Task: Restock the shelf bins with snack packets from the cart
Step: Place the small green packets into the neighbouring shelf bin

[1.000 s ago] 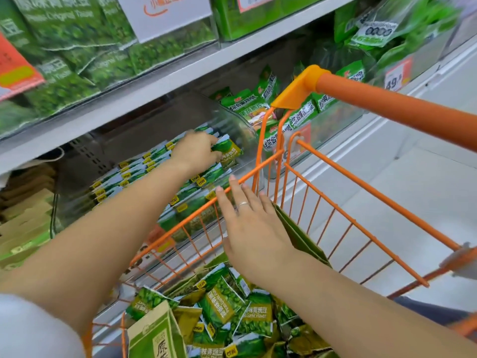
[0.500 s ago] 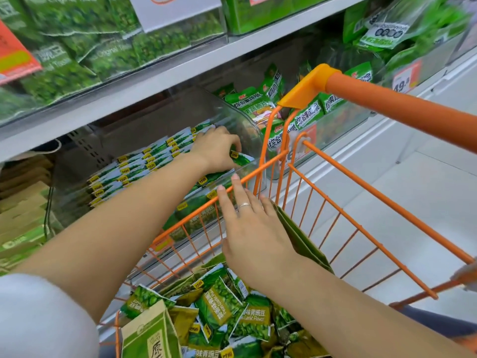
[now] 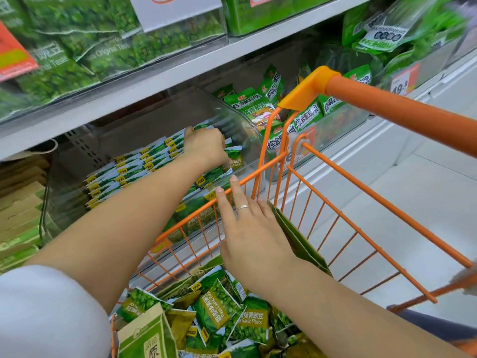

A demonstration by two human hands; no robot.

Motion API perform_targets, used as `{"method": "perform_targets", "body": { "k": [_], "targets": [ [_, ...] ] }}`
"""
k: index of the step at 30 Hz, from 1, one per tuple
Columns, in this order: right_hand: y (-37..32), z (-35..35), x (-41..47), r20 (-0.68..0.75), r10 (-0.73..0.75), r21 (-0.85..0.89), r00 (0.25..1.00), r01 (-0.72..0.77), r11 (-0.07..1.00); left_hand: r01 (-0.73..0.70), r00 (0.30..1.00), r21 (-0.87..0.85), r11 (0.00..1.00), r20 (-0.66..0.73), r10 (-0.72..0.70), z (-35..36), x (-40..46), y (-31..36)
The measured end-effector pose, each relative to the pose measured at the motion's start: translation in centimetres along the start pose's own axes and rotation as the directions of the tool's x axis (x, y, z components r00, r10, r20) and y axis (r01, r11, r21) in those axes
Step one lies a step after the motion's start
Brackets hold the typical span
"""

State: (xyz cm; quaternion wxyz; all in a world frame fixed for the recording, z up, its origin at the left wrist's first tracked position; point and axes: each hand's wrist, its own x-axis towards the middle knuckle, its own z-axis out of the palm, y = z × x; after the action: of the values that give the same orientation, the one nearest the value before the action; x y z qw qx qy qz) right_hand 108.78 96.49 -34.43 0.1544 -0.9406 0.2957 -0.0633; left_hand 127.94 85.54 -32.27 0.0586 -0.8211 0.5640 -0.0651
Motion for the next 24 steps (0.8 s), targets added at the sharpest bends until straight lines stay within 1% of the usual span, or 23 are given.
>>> {"method": "perform_targets", "body": {
  "k": [3, 7, 11, 15, 17, 18, 20, 21, 22, 23, 24],
  "targets": [
    [0.1, 0.0, 0.0, 0.001, -0.001, -0.006, 1.0, 0.001, 1.0, 0.055, 0.998, 0.058, 0.997, 0.006, -0.056, -0.1, 0.4, 0.0],
    [0.2, -0.1, 0.0, -0.003, -0.006, -0.009, 1.0, 0.006, 1.0, 0.143, 0.99, 0.09, 0.986, -0.024, -0.141, -0.2, 0.4, -0.4],
    [0.3, -0.3, -0.2, 0.0, -0.008, -0.007, 1.0, 0.008, 1.0, 0.119, 0.993, 0.156, 0.981, -0.002, -0.12, 0.2, 0.4, 0.3],
    [0.4, -0.4, -0.2, 0.006, -0.004, -0.003, 1.0, 0.004, 1.0, 0.109, 0.993, 0.152, 0.982, 0.034, -0.116, 0.2, 0.6, 0.0],
    [0.4, -0.7, -0.3, 0.013, -0.006, 0.006, 1.0, 0.006, 1.0, 0.098, 0.995, 0.07, 0.993, 0.008, -0.099, -0.3, -0.2, -0.3],
    [0.4, -1.0, -0.3, 0.019, 0.0, 0.024, 1.0, -0.001, 1.0, 0.098, 0.994, -0.012, 0.995, -0.037, -0.098, -0.7, -1.1, -0.4],
    [0.4, -1.7, -0.5, 0.001, 0.03, 0.073, 1.0, -0.03, 0.997, 0.068, 0.974, -0.191, 0.979, -0.2, -0.107, -2.0, -3.6, -0.8],
    [0.3, -1.9, -0.7, -0.058, 0.031, 0.081, 0.998, -0.027, 0.996, 0.02, 0.948, -0.255, 0.967, -0.302, -0.099, -2.7, -5.4, -1.0],
    [0.2, -2.2, -0.9, -0.151, 0.015, 0.07, 0.988, -0.004, 0.998, -0.051, 0.915, -0.311, 0.949, -0.396, -0.08, -3.3, -7.7, -1.3],
    [0.0, -2.3, -1.0, -0.233, -0.005, 0.048, 0.973, 0.017, 0.999, -0.137, 0.884, -0.377, 0.916, -0.464, -0.059, -3.8, -10.5, -1.5],
    [-0.1, -2.5, -1.1, -0.28, -0.022, 0.023, 0.96, 0.029, 0.999, -0.22, 0.87, -0.46, 0.86, -0.491, -0.04, -4.2, -13.5, -1.6]
  ]
}}
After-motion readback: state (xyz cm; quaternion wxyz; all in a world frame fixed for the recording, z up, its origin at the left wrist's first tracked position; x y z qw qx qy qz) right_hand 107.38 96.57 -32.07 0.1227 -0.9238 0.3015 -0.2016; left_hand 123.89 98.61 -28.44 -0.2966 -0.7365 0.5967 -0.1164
